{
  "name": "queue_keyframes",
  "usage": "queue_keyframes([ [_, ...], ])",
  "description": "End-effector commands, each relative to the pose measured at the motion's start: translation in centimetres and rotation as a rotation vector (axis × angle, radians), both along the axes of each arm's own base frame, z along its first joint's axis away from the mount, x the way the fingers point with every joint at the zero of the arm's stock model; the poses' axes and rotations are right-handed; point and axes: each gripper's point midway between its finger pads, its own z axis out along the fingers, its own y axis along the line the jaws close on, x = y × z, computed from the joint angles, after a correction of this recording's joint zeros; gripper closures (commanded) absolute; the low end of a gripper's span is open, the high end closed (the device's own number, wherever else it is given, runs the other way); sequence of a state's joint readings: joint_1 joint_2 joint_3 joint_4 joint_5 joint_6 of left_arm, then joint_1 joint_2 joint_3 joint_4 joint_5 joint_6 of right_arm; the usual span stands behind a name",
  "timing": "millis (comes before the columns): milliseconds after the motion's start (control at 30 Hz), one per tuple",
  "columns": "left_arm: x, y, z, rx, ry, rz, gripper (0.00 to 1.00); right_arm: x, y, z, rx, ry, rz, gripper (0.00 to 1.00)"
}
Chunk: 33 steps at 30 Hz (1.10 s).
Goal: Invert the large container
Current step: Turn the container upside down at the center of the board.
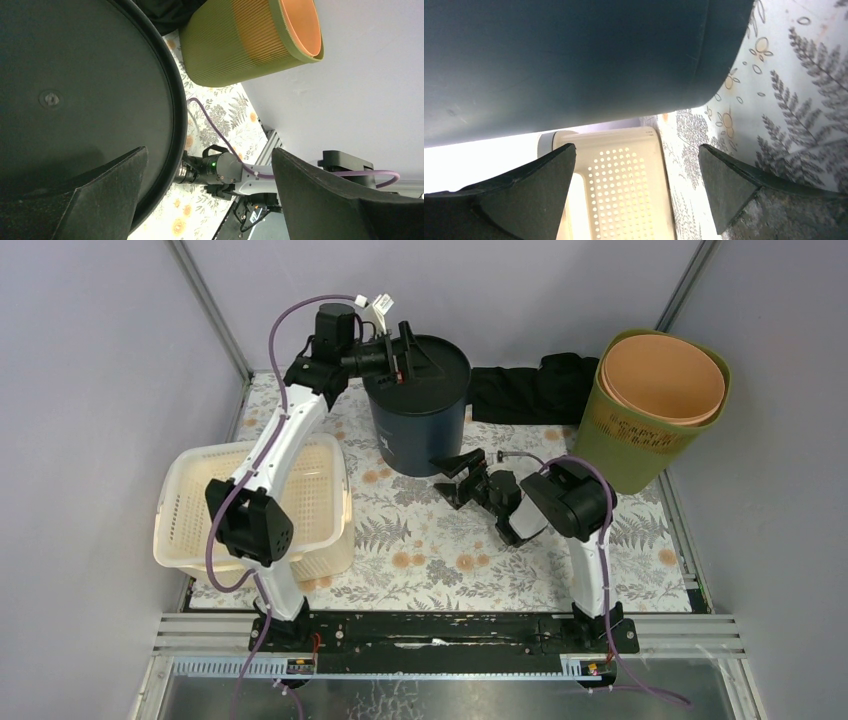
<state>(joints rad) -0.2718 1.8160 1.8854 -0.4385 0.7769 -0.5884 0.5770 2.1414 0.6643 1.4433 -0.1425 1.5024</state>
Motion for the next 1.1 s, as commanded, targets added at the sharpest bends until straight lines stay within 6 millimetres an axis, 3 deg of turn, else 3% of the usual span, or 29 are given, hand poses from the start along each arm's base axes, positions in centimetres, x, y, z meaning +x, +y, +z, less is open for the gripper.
queue_keyframes([
  [0,-1.5,0.9,2.3,0.018,-0.092,0.024,0.00,-1.1,-0.4,0.8,-0.040,0.005,0.015,0.00],
  [167,-3.0,2.4,3.0,0.080,-0.092,0.083,0.00,-3.4,-0.9,1.7,-0.114,0.003,0.094,0.00],
  [367,-7.6,4.7,5.2,0.136,-0.148,0.120,0.00,-4.0,-3.2,4.0,-0.270,-0.045,0.150,0.01],
  [600,-13.2,7.4,3.6,0.186,-0.148,0.180,0.00,0.5,-8.0,8.6,-0.341,-0.121,0.058,0.05],
  [733,-15.6,8.2,3.2,0.178,-0.154,0.194,0.00,4.0,-9.1,10.5,-0.304,-0.154,0.036,0.11],
  [933,-16.6,8.9,2.5,0.202,-0.151,0.212,0.00,7.4,-7.4,11.2,-0.175,-0.189,0.061,0.25],
  [1067,-16.7,9.0,1.8,0.211,-0.136,0.213,0.00,8.7,-6.3,11.0,-0.059,-0.207,0.074,0.26],
])
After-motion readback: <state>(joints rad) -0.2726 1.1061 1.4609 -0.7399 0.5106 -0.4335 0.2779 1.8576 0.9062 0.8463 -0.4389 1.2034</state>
